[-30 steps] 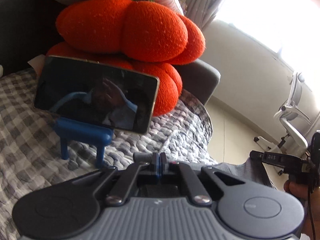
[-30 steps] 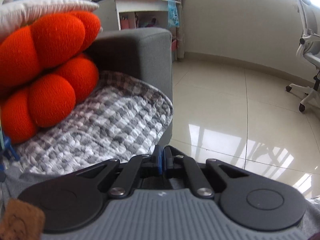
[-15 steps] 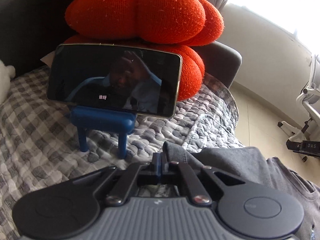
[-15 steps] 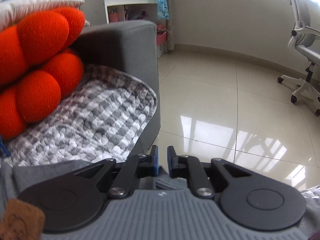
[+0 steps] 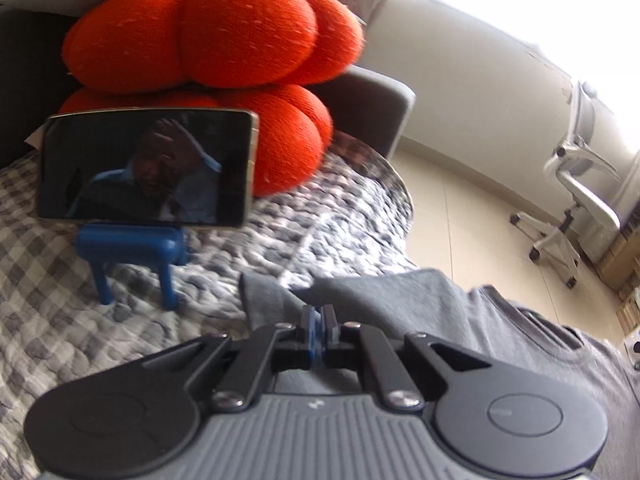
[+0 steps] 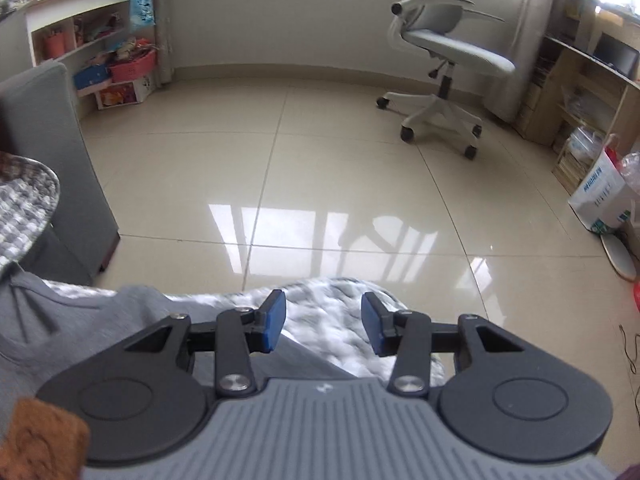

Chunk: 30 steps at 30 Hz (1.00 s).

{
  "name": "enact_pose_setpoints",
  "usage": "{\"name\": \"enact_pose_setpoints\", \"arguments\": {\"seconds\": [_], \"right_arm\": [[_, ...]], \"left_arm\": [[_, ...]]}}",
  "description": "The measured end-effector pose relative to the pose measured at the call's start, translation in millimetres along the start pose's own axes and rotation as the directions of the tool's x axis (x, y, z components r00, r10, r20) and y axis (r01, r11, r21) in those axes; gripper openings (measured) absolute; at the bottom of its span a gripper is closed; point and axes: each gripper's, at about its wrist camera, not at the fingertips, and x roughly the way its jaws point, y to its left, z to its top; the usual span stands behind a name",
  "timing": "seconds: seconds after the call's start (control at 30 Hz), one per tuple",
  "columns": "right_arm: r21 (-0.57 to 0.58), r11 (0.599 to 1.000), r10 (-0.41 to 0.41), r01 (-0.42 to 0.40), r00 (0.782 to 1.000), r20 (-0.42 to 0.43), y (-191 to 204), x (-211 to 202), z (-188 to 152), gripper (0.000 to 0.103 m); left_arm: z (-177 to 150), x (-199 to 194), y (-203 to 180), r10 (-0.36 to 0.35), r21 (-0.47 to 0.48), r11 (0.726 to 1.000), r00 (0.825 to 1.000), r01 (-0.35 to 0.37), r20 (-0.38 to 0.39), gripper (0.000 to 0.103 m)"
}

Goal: Fold clothes

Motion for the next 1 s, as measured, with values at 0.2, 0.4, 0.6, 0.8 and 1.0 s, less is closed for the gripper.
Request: {"name": "enact_pose_setpoints", "arguments": {"seconds": [0.2,0.4,0.6,0.8,1.0], "right_arm": [[0.118,0.993,0.025,-0.025,1.000,-0.004,-39.6,-18.1,-26.7,0.046],[0.235,0.971,0.051,-0.048,0.999,-0.005,-79.2,-36.2,-53.3,0.046],[0.463,0.868,0.181,-0.179,0.983,0.040,-110.0,-62.3,-83.1,0.046],[0.424,0.881,0.217,-0.210,0.976,0.032,-88.5,-75.4,-82.0,0.041],[0.265,0.957,0.110,-0.119,0.993,0.049,-63.7,-84.8,-76.5,0.004]], "left_arm": [[-4.5,-0.5,-16.2,-0.014,0.050,0.999,1.000,0.015,-0.010,0.003],[-6.6,2.8,-17.3,-0.001,0.055,0.999,1.000,0.002,-0.024,0.003],[-7.8,3.1,-11.1,0.034,0.043,0.999,0.999,-0.033,-0.030,0.003],[-8.5,2.3,11.1,0.088,-0.009,0.996,0.995,-0.088,-0.039,0.003],[-13.9,0.3,8.4,0.102,0.031,0.994,0.994,-0.101,-0.035,0.003]]}}
